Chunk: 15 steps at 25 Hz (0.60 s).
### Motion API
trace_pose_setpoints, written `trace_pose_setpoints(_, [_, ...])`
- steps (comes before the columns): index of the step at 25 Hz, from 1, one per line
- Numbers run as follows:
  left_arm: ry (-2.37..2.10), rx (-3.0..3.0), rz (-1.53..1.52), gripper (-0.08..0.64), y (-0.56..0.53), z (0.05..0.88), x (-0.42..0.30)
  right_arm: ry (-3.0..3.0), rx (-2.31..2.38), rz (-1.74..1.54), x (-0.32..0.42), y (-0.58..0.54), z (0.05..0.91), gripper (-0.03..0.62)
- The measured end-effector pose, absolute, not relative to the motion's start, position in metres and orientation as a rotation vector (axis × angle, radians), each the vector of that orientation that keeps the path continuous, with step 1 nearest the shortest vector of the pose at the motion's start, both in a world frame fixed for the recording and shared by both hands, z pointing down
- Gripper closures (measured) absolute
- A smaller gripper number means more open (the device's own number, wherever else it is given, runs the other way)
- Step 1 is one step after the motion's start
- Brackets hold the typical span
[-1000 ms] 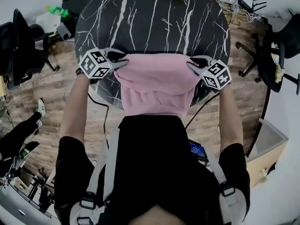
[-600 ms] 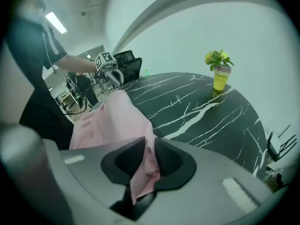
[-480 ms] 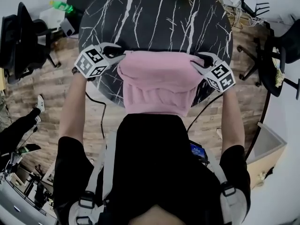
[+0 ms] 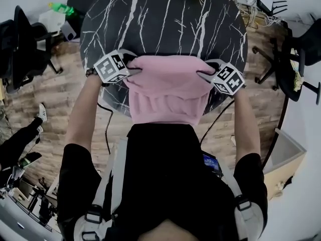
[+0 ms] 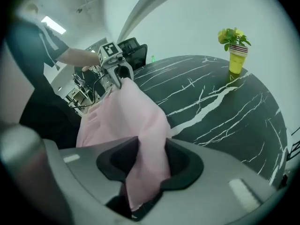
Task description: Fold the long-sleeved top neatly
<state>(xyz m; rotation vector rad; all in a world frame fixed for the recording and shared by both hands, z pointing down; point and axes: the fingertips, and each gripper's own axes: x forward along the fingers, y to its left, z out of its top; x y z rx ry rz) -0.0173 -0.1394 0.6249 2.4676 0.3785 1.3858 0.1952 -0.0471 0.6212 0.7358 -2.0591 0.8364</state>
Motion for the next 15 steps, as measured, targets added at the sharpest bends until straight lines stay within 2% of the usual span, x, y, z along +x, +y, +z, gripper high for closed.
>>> trace_pose_setpoints(2, [0.355,2.472,1.367,0.399,-0.144,0.625,-0.015,-2.069,0.748,0.797,0.195,-0.052,0.621,0.474])
trace_pose_setpoints(4, [0.307,2.486,1.346,0.428,-0.156,0.623,-0.012,-2.075,0.786,0.738,0.2,-0.062,0.618,0.489])
trace_pose_setpoints(15, [0.017,2.619,1.307,0.426,-0.247,0.608,0.022,-2.007,1.012,0.46,0.239,-0.162,0.606,0.488])
